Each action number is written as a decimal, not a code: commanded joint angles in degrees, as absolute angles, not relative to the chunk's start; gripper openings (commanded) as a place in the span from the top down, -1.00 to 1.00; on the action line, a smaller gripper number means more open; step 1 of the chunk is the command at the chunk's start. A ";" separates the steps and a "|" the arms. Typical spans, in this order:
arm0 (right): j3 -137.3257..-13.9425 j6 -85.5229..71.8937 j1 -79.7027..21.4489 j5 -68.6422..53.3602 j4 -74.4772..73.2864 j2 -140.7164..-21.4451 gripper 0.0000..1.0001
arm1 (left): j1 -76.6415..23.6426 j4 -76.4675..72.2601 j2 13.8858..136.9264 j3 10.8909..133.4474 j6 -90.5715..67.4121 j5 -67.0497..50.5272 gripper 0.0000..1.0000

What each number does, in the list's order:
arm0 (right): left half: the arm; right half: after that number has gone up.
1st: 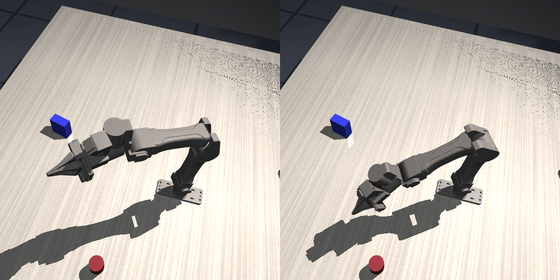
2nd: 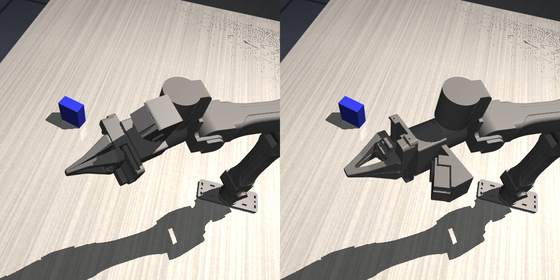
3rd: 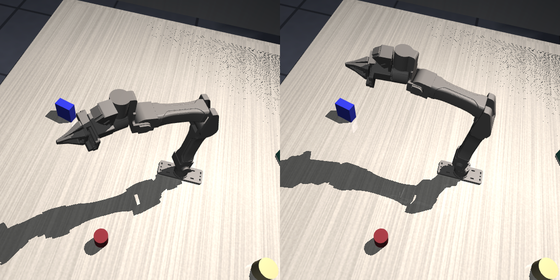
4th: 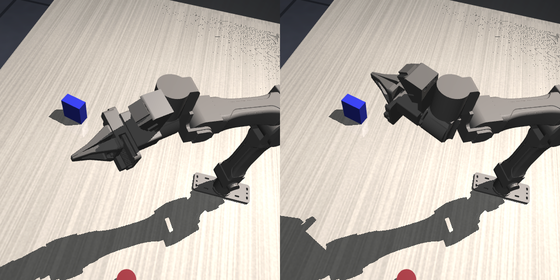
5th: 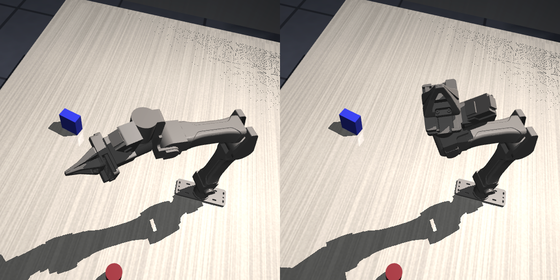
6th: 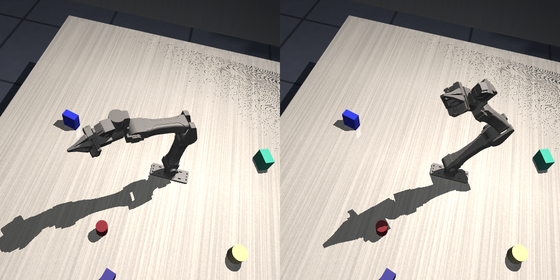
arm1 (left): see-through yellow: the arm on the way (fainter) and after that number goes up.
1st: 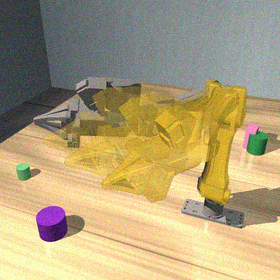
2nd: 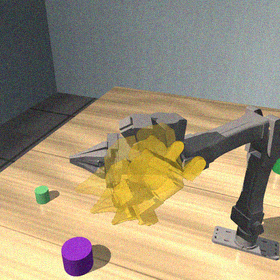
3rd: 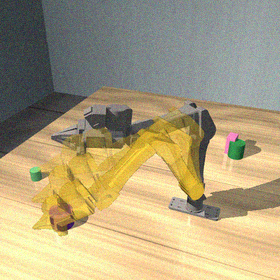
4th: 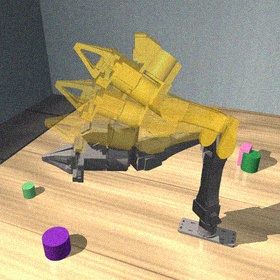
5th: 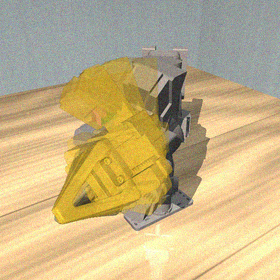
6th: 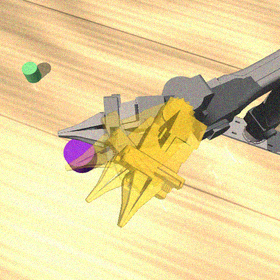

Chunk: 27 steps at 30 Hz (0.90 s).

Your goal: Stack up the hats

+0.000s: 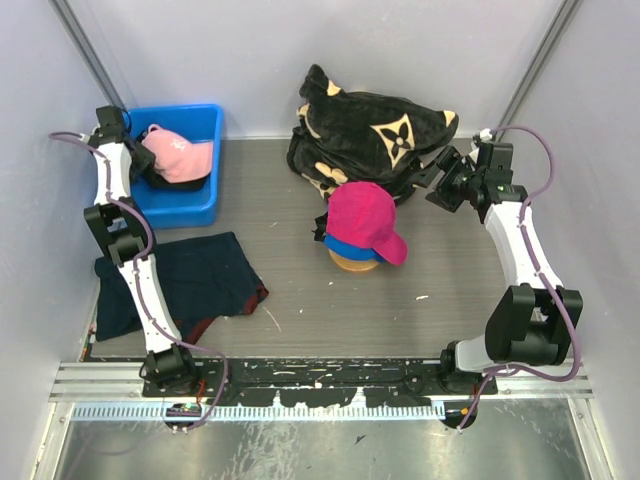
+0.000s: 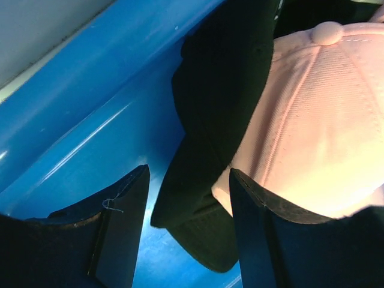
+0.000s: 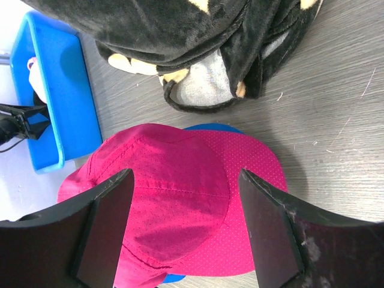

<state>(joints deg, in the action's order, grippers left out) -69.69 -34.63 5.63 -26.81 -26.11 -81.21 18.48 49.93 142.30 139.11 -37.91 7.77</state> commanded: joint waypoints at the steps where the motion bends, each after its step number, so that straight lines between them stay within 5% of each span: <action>1: -71.54 -35.26 5.67 -26.31 -23.16 -81.66 -0.52 | 18.62 48.20 145.13 141.45 -36.87 7.58 -0.26; 5: -72.77 -35.27 5.64 -25.70 -23.59 -82.31 -0.52 | 18.57 46.73 146.40 140.76 -37.37 6.95 -0.11; 8: -73.20 -35.81 5.39 -25.82 -23.46 -83.00 -0.52 | 18.59 45.12 146.02 140.46 -38.10 7.19 0.54; 11: -73.51 -36.18 4.76 -25.33 -22.90 -83.21 -0.52 | 18.63 44.42 144.63 140.70 -38.59 6.88 0.92; 27: -82.50 -36.52 3.21 -29.45 -20.36 -87.07 -0.52 | 17.41 35.56 119.46 124.51 -50.54 -11.71 0.96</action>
<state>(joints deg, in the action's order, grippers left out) -78.61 -36.18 3.68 -27.20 -24.34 -86.70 18.44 42.50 126.45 128.44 -45.76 -4.80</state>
